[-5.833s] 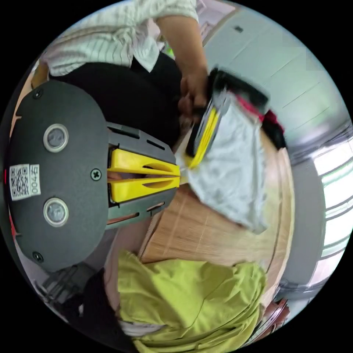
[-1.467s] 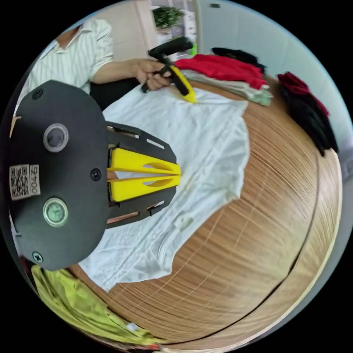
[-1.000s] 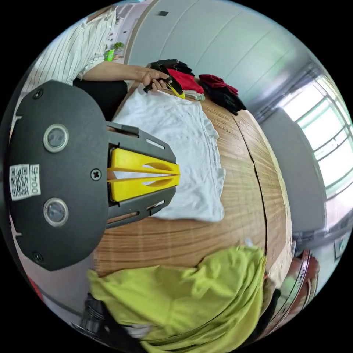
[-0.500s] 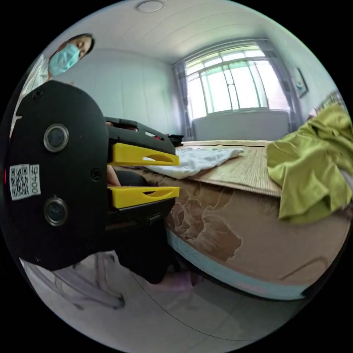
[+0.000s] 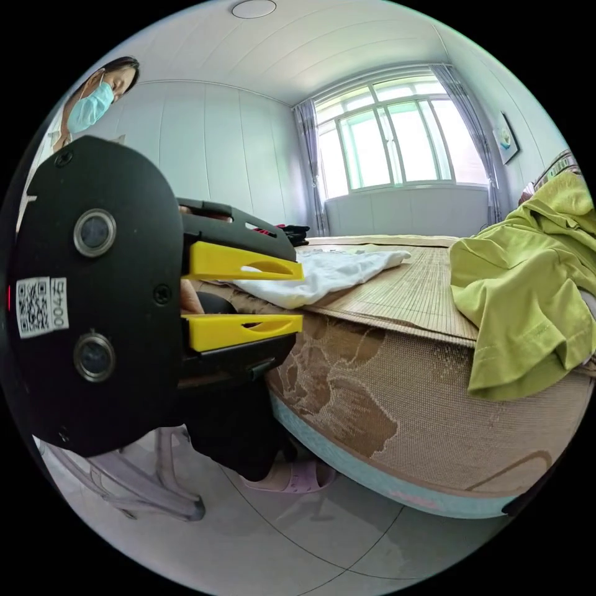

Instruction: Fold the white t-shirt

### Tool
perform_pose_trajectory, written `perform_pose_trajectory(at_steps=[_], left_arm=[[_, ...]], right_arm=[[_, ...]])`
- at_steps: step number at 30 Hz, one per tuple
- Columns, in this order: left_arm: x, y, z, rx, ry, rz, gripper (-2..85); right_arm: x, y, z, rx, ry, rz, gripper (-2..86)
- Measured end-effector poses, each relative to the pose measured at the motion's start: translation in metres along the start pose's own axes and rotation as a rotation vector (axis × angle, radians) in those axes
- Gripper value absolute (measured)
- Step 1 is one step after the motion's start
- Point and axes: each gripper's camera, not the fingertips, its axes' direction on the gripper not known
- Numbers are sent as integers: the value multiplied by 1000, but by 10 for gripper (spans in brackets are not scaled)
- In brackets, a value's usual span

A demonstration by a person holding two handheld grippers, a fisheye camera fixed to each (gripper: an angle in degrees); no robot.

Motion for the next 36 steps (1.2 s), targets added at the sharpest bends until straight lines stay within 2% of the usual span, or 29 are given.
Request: perform_pose_trajectory(at_steps=[9,18,26,29,32,36], left_arm=[[-7,-32,8,-74,76,123,94],[-30,-46,11,-70,211,96,15],[-50,-42,10,-68,205,60,12],[-54,-45,11,-64,216,32,24],[-61,-46,4,-82,300,9,46],[-72,-37,-26,-107,290,-25,26]], right_arm=[[-52,12,0,-33,37,-3,78],[-87,37,11,-43,66,10,63],[-132,72,35,-89,245,-101,40],[-133,82,44,-114,215,-88,46],[-133,98,40,-110,170,-72,55],[-138,138,16,-42,148,-102,36]])
